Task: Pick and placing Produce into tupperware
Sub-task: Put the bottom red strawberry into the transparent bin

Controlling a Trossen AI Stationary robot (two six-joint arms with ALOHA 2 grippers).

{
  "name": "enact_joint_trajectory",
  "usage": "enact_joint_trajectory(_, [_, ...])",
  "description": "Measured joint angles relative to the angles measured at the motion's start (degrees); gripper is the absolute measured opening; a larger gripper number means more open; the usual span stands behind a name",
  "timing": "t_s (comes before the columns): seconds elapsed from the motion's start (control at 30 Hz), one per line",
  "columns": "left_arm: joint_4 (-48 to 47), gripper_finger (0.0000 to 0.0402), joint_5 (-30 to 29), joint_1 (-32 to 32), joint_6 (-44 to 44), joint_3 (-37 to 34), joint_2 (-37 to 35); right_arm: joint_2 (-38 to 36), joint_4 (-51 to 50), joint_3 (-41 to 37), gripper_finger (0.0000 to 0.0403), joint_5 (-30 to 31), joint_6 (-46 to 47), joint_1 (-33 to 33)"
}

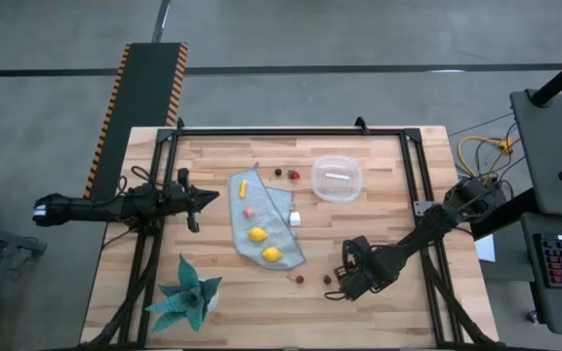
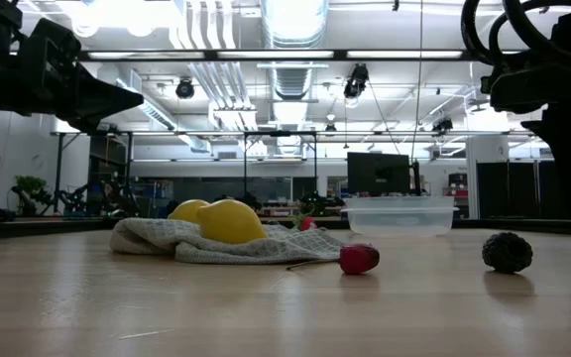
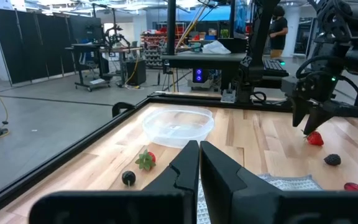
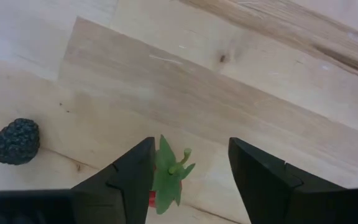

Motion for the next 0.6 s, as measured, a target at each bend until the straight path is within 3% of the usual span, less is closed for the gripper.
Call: enact_joint_trajectory(0.6, [0.0,0.0,0.0,0.0,0.0,0.0,0.0,-1.9,-2.3,0.4,0.0134,-0.2,-3.6,0.6])
